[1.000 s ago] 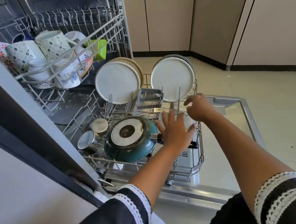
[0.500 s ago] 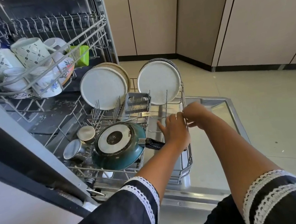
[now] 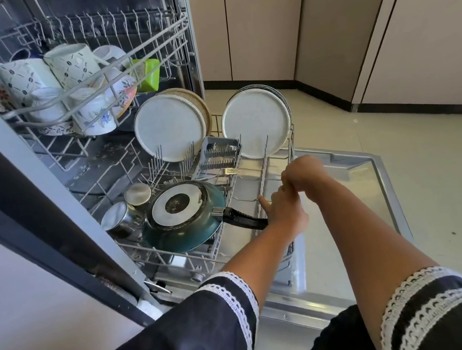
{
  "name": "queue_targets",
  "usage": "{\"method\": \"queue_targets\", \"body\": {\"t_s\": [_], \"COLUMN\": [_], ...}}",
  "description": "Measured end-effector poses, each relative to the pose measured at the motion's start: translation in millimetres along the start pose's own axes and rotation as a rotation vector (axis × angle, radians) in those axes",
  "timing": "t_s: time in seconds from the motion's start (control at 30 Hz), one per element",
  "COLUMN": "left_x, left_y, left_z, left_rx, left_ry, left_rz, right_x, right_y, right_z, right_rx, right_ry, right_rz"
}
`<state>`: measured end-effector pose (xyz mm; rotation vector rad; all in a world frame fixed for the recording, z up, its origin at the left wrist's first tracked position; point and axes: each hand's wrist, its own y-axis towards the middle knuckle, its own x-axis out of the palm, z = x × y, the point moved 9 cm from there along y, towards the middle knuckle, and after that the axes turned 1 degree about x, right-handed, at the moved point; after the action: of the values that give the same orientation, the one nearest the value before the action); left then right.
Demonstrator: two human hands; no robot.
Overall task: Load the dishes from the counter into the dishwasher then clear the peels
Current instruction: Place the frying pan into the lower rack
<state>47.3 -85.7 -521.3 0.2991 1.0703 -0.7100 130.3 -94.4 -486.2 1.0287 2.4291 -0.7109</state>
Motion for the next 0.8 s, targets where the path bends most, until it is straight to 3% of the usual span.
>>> {"method": "queue_targets", "body": {"t_s": [0.43, 0.8], "left_x": [-55.9, -90.5], "left_y": [-2.8, 4.3], "left_z": [-81.8, -154.6], "left_rx": [-0.077, -0.125], "left_ry": [0.106, 0.329], "left_rz": [0.17, 0.173], "right_x": [76.9, 151.8], "right_y": [-7.7, -30.3], "right_z": [-60.5, -104.7], "right_rx": [-0.236, -0.38], "right_ry": [-0.133, 0.087], "right_rz": [-0.167, -0.324]}}
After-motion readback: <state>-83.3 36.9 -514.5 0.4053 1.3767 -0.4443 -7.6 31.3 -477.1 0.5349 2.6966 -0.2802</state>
